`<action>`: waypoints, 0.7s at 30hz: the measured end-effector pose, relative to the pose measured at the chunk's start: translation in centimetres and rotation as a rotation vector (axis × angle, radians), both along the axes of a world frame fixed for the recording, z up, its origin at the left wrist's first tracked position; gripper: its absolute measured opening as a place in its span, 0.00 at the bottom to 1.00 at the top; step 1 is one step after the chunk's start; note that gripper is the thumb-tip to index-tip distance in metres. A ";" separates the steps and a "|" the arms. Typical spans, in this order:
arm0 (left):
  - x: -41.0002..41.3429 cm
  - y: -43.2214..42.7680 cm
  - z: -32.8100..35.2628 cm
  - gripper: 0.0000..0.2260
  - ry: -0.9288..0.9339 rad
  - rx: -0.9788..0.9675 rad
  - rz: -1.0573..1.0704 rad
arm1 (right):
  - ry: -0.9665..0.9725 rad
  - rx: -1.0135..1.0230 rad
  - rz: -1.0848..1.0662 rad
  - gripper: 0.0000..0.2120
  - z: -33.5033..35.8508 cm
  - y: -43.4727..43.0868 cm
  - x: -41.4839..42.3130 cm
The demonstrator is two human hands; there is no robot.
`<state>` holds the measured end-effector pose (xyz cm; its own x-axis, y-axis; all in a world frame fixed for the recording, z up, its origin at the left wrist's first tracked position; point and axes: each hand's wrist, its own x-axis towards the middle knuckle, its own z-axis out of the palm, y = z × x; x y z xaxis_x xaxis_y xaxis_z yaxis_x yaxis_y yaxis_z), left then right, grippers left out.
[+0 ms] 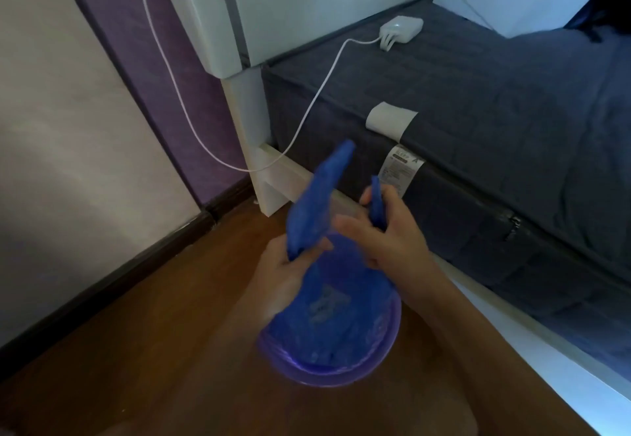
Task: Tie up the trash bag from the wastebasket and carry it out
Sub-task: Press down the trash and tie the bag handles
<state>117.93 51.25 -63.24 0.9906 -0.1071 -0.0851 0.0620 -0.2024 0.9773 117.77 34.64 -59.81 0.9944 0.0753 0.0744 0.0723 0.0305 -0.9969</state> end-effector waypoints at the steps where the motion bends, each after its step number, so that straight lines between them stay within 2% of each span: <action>1: 0.4 0.1 -0.2 0.08 0.028 -0.205 0.086 | 0.043 0.006 -0.062 0.12 0.0 -0.5 0.0; 3: 1.0 0.0 -0.3 0.12 0.075 -0.590 0.122 | 0.127 0.124 -0.150 0.09 0.0 -1.6 0.2; 4: 1.0 -0.3 -0.1 0.14 0.079 -0.676 0.116 | 0.151 0.222 -0.165 0.09 0.1 -2.0 0.3; 5: 1.0 -0.5 -0.4 0.16 0.072 -0.677 0.109 | 0.165 0.310 -0.163 0.10 0.4 -2.3 0.4; 8: 0.4 -1.7 -0.8 0.14 0.038 -0.505 0.006 | 0.174 0.504 -0.131 0.13 1.2 -2.5 0.5; 10: -0.4 -2.7 -0.7 0.12 0.114 -0.352 -0.126 | 0.174 0.607 -0.117 0.15 1.6 -2.0 0.7; 12: -1.1 -3.9 -1.0 0.14 0.219 -0.146 -0.231 | 0.174 0.693 -0.102 0.18 1.8 -1.2 0.9; 14: -1.4 -5.3 -1.1 0.15 0.264 0.029 -0.219 | 0.176 0.765 -0.083 0.18 1.9 -0.6 1.1; 16: -1.5 -5.8 -1.1 0.10 0.279 0.013 -0.127 | 0.174 0.767 -0.091 0.15 2.0 -0.3 1.1; 18: -1.5 -5.5 -0.9 0.07 0.309 -0.134 -0.036 | 0.169 0.689 -0.121 0.14 1.9 -0.6 1.1; 21: -1.6 -4.2 -0.5 0.13 0.377 -0.312 0.052 | 0.114 0.254 -0.161 0.24 0.8 -2.0 1.1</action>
<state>116.37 47.08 -63.74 0.9019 -0.1359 -0.4100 0.4250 0.1088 0.8986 118.89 32.63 -59.04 0.9950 -0.0906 -0.0423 -0.0157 0.2767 -0.9608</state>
